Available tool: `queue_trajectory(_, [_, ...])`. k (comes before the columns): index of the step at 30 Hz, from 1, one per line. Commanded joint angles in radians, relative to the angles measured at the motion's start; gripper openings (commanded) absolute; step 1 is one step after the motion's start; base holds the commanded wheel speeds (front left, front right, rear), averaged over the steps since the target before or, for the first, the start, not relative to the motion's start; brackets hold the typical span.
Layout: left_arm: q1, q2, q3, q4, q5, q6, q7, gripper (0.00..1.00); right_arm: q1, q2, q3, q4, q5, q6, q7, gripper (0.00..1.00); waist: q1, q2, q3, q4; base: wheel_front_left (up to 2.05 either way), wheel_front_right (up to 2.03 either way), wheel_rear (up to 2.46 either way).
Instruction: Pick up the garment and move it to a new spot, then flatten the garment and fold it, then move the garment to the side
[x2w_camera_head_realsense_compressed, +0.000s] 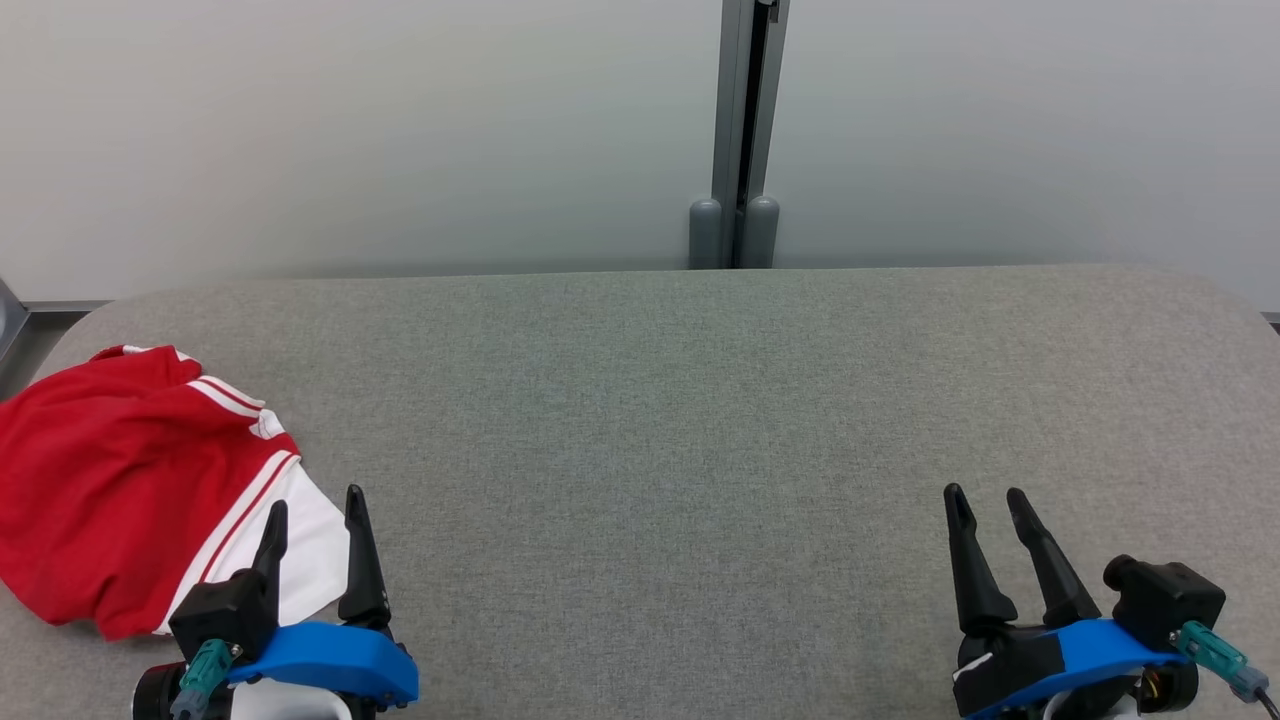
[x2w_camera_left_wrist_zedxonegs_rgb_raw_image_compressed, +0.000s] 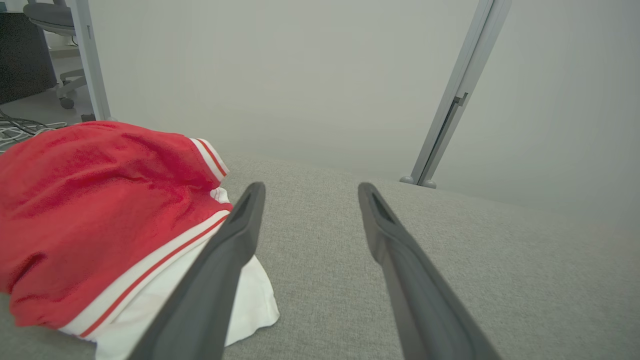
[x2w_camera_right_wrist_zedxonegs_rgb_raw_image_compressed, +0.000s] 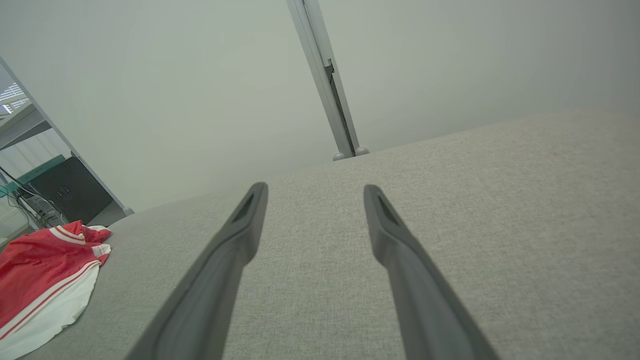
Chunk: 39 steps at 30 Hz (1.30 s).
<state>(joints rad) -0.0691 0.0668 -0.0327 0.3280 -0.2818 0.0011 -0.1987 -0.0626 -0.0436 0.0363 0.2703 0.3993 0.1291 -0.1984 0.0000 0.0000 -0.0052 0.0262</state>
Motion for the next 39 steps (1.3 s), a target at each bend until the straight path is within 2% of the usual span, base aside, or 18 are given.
queue_trajectory(1, [-0.021, 0.007, -0.003, 0.001, 0.026, 0.011, -0.010, 1.00, -0.010, -0.009, 0.003, -0.002, -0.028, 0.002, -0.011, 1.00, 0.0000, 0.0000, 0.000, 0.001, 0.00, 0.00, 0.00])
queue_trajectory(31, [-0.035, 0.022, -0.029, 0.050, 0.236, 0.041, -0.067, 1.00, -0.014, -0.010, 0.003, 0.038, -0.271, 0.002, -0.067, 1.00, 0.0000, 0.0000, -0.002, 0.010, 0.00, 0.00, 0.00])
queue_trajectory(39, [-0.034, 0.020, -0.029, 0.058, 0.226, 0.041, -0.068, 1.00, -0.017, -0.010, 0.009, 0.052, -0.266, 0.002, -0.068, 1.00, 0.0000, 0.0000, -0.002, 0.010, 0.00, 0.00, 0.00])
